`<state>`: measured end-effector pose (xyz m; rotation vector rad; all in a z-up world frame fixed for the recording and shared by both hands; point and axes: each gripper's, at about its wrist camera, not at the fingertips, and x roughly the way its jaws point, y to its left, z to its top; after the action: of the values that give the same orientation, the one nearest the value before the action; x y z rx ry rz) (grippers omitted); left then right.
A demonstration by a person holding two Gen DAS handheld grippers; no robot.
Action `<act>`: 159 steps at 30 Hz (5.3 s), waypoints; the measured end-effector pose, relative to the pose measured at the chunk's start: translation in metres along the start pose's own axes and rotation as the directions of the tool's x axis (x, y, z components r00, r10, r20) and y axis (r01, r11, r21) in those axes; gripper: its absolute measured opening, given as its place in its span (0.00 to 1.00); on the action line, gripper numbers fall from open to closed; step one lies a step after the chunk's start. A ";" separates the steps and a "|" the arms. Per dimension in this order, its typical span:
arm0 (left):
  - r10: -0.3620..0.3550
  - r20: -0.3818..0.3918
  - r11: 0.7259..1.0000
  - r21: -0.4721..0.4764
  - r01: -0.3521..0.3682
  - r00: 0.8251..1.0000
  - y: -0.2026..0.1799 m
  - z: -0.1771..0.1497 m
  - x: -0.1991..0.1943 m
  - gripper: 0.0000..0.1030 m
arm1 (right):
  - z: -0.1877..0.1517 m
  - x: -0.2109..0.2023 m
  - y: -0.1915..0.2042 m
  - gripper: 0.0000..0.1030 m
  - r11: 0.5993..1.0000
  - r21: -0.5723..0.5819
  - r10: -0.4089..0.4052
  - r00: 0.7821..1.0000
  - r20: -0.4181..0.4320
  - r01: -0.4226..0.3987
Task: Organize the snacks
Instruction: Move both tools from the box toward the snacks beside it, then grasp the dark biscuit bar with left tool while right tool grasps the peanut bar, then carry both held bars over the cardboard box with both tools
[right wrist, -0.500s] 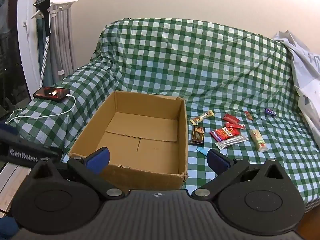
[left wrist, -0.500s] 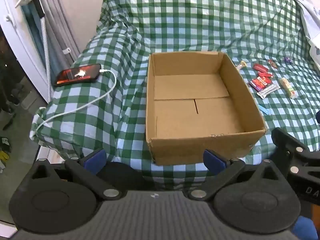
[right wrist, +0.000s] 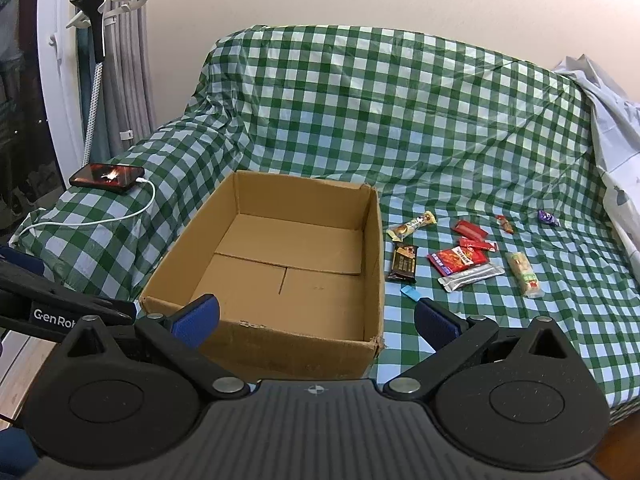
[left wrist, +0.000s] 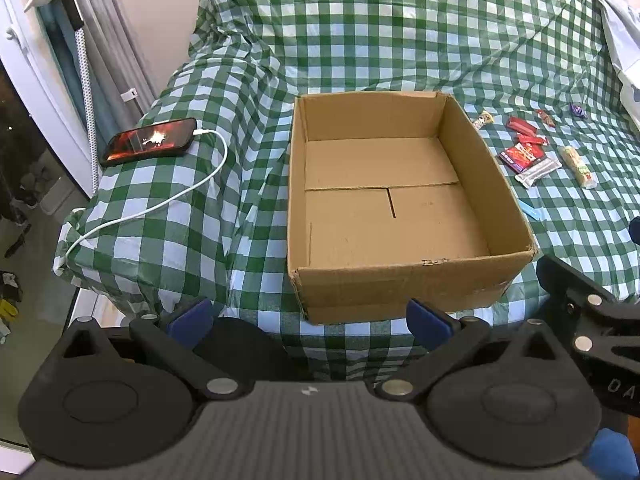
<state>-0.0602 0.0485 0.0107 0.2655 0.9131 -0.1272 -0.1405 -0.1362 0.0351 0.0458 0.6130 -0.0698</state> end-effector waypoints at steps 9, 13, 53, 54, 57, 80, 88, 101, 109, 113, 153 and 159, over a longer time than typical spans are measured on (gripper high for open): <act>-0.001 -0.011 1.000 0.011 0.002 1.000 -0.003 -0.003 0.003 1.00 | 0.001 0.000 -0.006 1.00 1.000 0.002 0.007 1.000 0.011 -0.007; -0.001 -0.018 1.000 0.016 0.001 1.000 -0.005 -0.004 0.006 1.00 | -0.001 0.002 -0.004 1.00 1.000 0.015 0.010 1.000 0.007 -0.010; -0.025 -0.132 0.974 0.220 0.054 0.991 -0.130 0.055 0.064 1.00 | -0.022 0.051 -0.147 1.00 0.941 0.310 -0.118 0.990 -0.072 0.135; -0.034 -0.133 0.972 0.228 0.064 0.991 -0.138 0.060 0.066 1.00 | -0.024 0.054 -0.157 1.00 0.935 0.319 -0.134 0.988 -0.076 0.151; -0.073 -0.125 0.962 0.252 0.103 0.990 -0.166 0.079 0.076 1.00 | -0.029 0.063 -0.186 1.00 0.915 0.349 -0.185 0.979 -0.087 0.204; -0.151 -0.324 0.950 0.214 0.228 0.934 -0.369 0.232 0.353 0.99 | -0.027 0.315 -0.401 1.00 0.861 0.384 -0.256 0.937 -0.237 0.332; -0.066 -0.316 0.941 0.297 0.165 0.947 -0.350 0.231 0.389 1.00 | -0.027 0.386 -0.413 1.00 0.888 0.305 -0.261 0.924 -0.279 0.343; -0.192 -0.330 0.966 0.100 0.237 0.924 -0.319 0.248 0.388 0.42 | -0.033 0.376 -0.404 0.37 0.914 0.238 -0.270 0.931 -0.247 0.329; -0.324 -0.179 0.940 0.047 0.337 0.929 -0.283 0.258 0.274 0.42 | 0.004 0.293 -0.382 0.37 0.900 0.310 -0.288 0.952 -0.104 0.306; -0.369 -0.114 0.926 0.038 0.375 0.922 -0.250 0.240 0.196 0.42 | 0.016 0.226 -0.341 0.37 0.915 0.333 -0.237 0.971 -0.013 0.228; -0.187 0.062 0.971 -0.137 0.194 0.980 0.019 -0.022 -0.036 0.42 | -0.023 -0.018 -0.017 0.37 0.986 0.085 0.145 0.989 -0.015 -0.143; -0.183 0.053 0.972 -0.139 0.189 0.982 0.021 -0.019 -0.032 0.42 | -0.022 -0.011 -0.016 0.37 0.986 0.085 0.144 0.989 -0.032 -0.141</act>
<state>-0.0895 0.0735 0.0286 0.0434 0.9014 -0.2381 -0.1631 -0.1499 0.0229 0.1711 0.6436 0.0445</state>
